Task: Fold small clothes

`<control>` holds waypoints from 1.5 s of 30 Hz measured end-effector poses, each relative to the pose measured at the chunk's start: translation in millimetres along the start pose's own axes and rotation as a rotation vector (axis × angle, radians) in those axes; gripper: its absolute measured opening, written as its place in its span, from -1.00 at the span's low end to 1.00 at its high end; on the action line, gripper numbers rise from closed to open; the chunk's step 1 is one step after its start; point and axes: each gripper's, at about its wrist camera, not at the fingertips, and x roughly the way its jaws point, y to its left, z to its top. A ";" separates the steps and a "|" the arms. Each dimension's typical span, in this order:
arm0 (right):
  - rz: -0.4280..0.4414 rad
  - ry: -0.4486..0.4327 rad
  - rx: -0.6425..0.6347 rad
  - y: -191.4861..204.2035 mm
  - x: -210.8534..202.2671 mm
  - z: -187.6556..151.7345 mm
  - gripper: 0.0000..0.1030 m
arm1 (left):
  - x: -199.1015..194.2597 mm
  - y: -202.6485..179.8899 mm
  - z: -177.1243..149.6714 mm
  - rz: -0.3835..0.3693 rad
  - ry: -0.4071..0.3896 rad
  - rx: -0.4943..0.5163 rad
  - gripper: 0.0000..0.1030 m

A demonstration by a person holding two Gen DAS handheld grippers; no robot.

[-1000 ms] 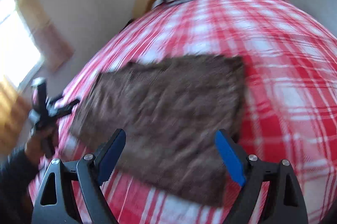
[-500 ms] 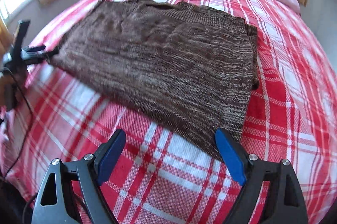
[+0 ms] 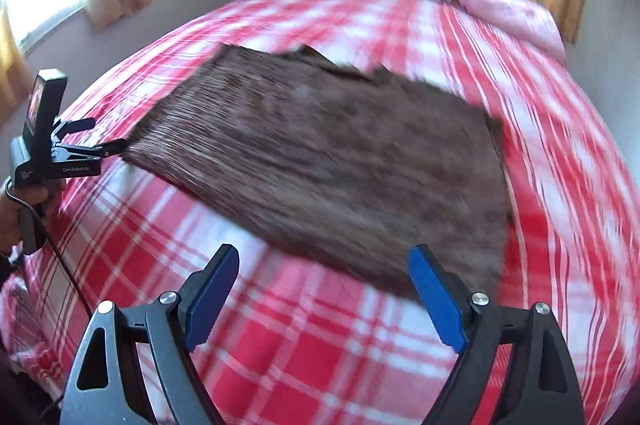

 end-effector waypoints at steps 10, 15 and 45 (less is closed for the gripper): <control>-0.031 -0.087 -0.240 112.8 42.7 31.2 0.69 | -0.5 13.0 -3.8 -0.015 0.018 -0.039 1.00; -0.028 -0.103 -0.306 144.2 56.4 34.0 0.69 | 3.0 24.0 -7.3 -0.008 0.034 -0.037 1.00; -0.136 -0.162 -0.523 238.5 102.4 49.3 0.28 | 29.7 100.1 39.8 -0.315 -0.007 -0.226 1.00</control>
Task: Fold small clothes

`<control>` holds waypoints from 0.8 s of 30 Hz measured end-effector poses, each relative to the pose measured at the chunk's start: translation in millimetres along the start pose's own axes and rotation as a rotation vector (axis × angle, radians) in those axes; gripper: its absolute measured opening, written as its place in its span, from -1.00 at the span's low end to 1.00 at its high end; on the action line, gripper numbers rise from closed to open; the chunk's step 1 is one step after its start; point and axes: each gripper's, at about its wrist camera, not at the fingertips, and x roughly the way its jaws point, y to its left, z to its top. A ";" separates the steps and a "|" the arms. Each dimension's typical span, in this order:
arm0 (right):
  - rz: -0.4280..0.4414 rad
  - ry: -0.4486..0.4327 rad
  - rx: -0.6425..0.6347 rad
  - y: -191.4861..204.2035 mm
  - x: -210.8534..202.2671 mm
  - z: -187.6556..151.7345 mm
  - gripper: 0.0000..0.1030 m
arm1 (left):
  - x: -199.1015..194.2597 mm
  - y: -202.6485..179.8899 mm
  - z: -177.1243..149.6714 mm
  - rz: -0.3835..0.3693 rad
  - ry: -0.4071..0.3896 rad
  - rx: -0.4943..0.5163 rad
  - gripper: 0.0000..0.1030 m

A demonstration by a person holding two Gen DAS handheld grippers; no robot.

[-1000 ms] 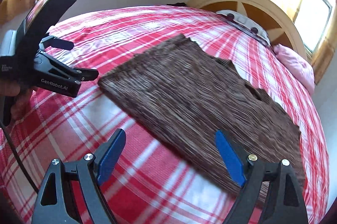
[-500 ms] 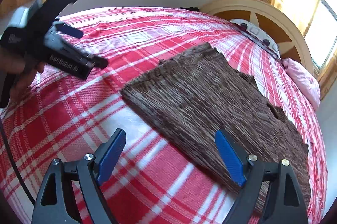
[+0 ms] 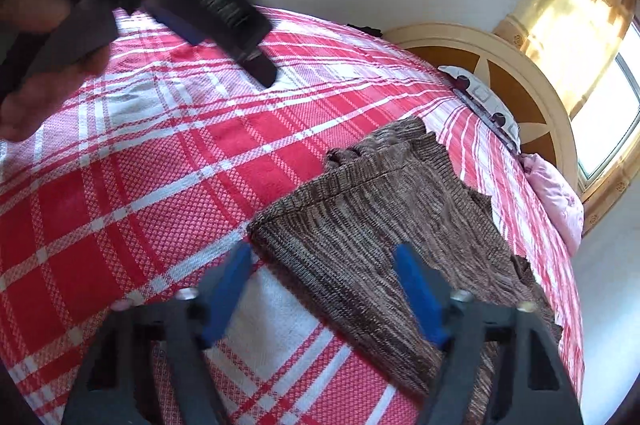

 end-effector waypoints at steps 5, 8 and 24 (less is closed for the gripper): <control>-0.014 -0.003 0.026 -1.5 0.4 -2.4 0.28 | 29.2 -21.7 24.7 -0.089 0.014 0.029 1.00; -0.004 -0.003 0.046 -4.3 1.7 -4.1 0.15 | 44.7 -36.3 37.3 -0.115 0.018 0.057 1.00; -0.026 -0.008 0.056 -2.7 2.4 -5.8 0.14 | 113.3 -80.1 66.1 -0.165 0.098 0.107 0.57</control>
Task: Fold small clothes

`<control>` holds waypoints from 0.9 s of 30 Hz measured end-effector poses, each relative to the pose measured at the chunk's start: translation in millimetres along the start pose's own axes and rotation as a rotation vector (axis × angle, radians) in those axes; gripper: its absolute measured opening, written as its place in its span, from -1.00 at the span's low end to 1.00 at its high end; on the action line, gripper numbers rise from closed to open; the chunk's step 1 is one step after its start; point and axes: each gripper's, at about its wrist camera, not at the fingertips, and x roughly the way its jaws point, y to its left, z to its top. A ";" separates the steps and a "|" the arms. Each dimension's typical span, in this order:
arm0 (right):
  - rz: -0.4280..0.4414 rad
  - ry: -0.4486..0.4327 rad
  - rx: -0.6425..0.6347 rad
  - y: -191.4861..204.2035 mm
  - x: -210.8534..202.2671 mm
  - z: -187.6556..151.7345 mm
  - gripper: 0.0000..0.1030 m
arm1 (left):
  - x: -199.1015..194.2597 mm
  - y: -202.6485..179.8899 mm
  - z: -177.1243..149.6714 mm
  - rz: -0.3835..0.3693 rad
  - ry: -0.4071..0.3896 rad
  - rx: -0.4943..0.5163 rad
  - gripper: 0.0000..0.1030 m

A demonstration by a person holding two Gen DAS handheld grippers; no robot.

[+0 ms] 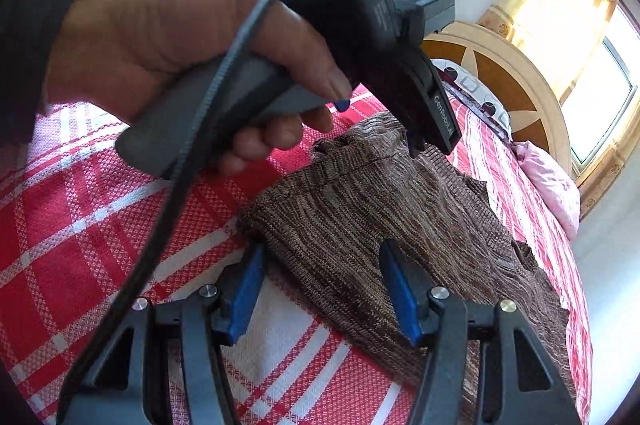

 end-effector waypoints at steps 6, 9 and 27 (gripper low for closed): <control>-0.011 -0.004 -0.009 1.3 -0.4 -0.1 0.14 | 4.8 -7.3 3.3 -0.046 -0.002 0.022 0.11; -0.005 -0.007 -0.020 6.4 -2.0 -0.3 -0.10 | 3.6 -7.0 2.6 -0.081 -0.003 0.018 -0.48; 0.112 -0.039 0.061 -14.1 -11.9 -1.8 -0.84 | -16.8 15.1 -5.0 -0.200 -0.063 -0.122 -0.76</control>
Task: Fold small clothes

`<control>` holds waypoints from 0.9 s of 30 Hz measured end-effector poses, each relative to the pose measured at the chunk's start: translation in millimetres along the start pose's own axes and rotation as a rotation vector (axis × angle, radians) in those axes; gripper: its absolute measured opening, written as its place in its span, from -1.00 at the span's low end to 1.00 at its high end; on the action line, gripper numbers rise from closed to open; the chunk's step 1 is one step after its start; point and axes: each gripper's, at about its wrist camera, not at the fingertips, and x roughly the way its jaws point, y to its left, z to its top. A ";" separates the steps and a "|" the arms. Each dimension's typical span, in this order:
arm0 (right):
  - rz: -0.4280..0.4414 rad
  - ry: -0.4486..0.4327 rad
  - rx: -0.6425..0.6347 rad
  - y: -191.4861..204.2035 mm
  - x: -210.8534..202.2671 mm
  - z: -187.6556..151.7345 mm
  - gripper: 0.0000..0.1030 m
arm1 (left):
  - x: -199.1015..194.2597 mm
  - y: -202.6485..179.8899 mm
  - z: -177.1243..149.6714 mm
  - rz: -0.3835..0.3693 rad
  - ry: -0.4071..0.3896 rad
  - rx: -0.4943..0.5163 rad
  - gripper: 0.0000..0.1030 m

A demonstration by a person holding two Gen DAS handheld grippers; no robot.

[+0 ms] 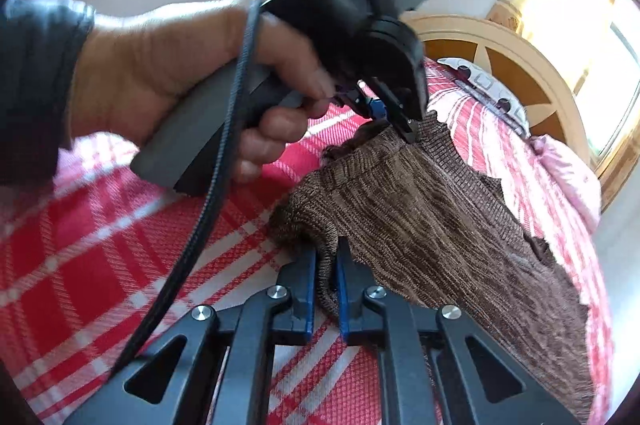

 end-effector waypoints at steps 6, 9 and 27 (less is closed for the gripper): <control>0.039 -0.027 0.016 -3.1 -13.3 1.1 -0.84 | -1.0 6.6 -3.3 -0.007 0.017 -0.051 -0.76; 0.080 -0.031 0.085 -18.5 -19.7 0.0 -0.84 | -4.5 1.7 -0.5 -0.022 0.005 -0.076 -0.77; 0.222 -0.159 0.441 -130.7 -84.2 -35.7 -0.85 | -24.3 -94.4 29.6 -0.128 -0.088 -0.038 -0.77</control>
